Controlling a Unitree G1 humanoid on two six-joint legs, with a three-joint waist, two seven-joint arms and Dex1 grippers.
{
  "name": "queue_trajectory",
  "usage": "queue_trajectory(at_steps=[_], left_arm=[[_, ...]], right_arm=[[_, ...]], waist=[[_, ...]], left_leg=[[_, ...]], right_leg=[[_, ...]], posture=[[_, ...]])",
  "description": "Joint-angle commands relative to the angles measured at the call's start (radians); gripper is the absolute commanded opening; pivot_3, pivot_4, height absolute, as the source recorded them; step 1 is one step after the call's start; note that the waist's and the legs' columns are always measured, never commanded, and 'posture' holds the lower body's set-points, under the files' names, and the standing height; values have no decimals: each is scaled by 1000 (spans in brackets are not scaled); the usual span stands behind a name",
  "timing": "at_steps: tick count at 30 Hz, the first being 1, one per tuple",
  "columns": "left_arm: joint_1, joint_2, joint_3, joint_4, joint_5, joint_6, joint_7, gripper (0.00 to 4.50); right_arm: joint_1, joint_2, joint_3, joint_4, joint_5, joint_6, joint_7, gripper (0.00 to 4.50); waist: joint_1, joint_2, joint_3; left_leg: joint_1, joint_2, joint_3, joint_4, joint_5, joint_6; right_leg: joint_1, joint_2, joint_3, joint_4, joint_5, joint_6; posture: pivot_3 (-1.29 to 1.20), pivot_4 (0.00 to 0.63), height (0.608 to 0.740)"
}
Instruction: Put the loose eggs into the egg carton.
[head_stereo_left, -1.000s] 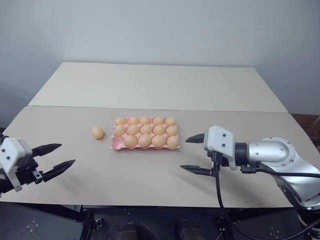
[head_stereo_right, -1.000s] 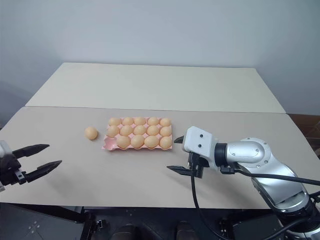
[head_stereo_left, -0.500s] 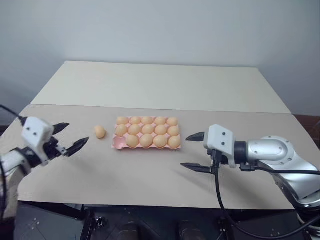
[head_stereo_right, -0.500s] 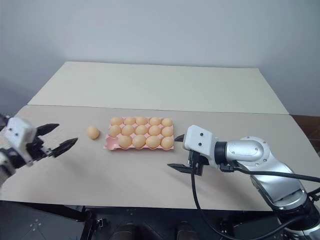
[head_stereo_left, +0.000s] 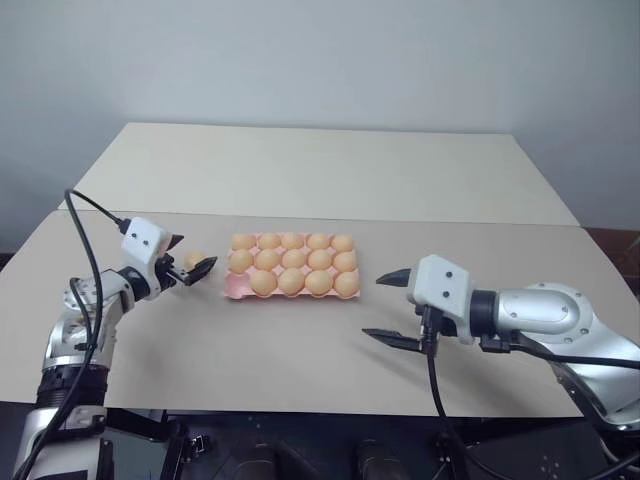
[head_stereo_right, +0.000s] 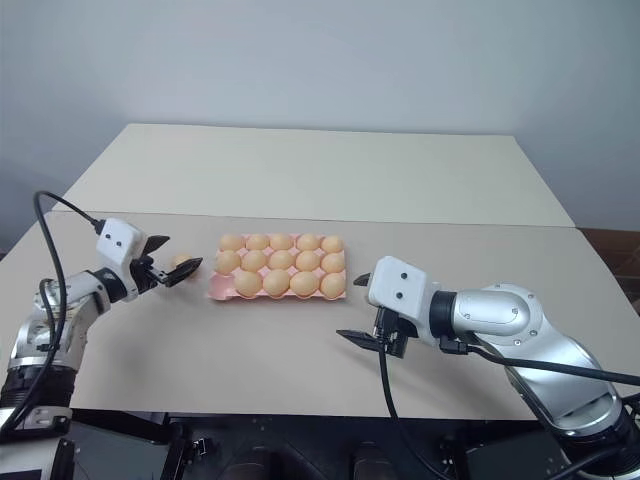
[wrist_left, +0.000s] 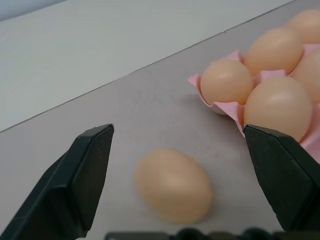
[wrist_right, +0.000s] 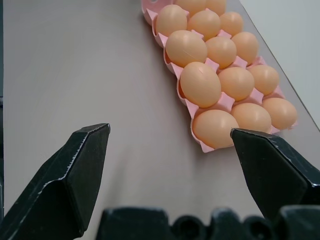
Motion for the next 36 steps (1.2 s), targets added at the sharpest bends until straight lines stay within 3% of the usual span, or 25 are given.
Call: queue_trajectory(at_steps=[1, 12, 17, 20, 28, 33, 36], left_arm=[[-48, -7, -27, 57, 26, -10, 2, 4486], [-117, -19, -66, 183, 76, 42, 29, 4486], [-127, -11, -64, 206, 77, 46, 13, 2832], [-110, 3, -72, 200, 86, 39, -7, 2193], [-50, 37, 15, 109, 33, -11, -11, 2193], [73, 83, 112, -126, -165, -16, -250, 2193], [140, 121, 101, -233, -242, 13, -392, 2193]], right_arm=[[0, -13, -43, -42, 17, 10, -8, 4500], [-5, -9, -26, -55, 12, 27, -28, 4500], [-16, -5, -13, -45, 7, 22, -30, 4500], [-21, -1, -6, -37, 5, 17, -27, 4500], [-18, -4, -1, -26, -4, 3, -22, 4500], [-21, -3, -5, -23, -6, -1, -20, 4500], [-31, 3, 5, -21, -12, -5, -24, 4500]], waist=[[-1, 0, 0], [1, 0, 0], [-1, 0, 0], [0, 0, 0], [-3, 0, 0], [-2, 0, 0], [-2, 0, 0]], left_leg=[[0, 0, 0, 0, 0, 0], [0, 0, 0, 0, 0, 0], [0, 0, 0, 0, 0, 0], [0, 0, 0, 0, 0, 0], [0, 0, 0, 0, 0, 0], [-1, 0, 0, 0, 0, 0], [-1, 0, 0, 0, 0, 0]], right_leg=[[0, 0, 0, 0, 0, 0], [0, 0, 0, 0, 0, 0], [0, 0, 0, 0, 0, 0], [0, 0, 0, 0, 0, 0], [0, 0, 0, 1, 0, 0], [-1, 0, 0, 0, 0, 0], [-1, 0, 0, 0, 0, 0]], posture=[[0, 150, 740], [0, 150, 740], [0, 150, 740], [0, 150, 740], [0, 150, 740], [0, 150, 740], [0, 150, 740]])
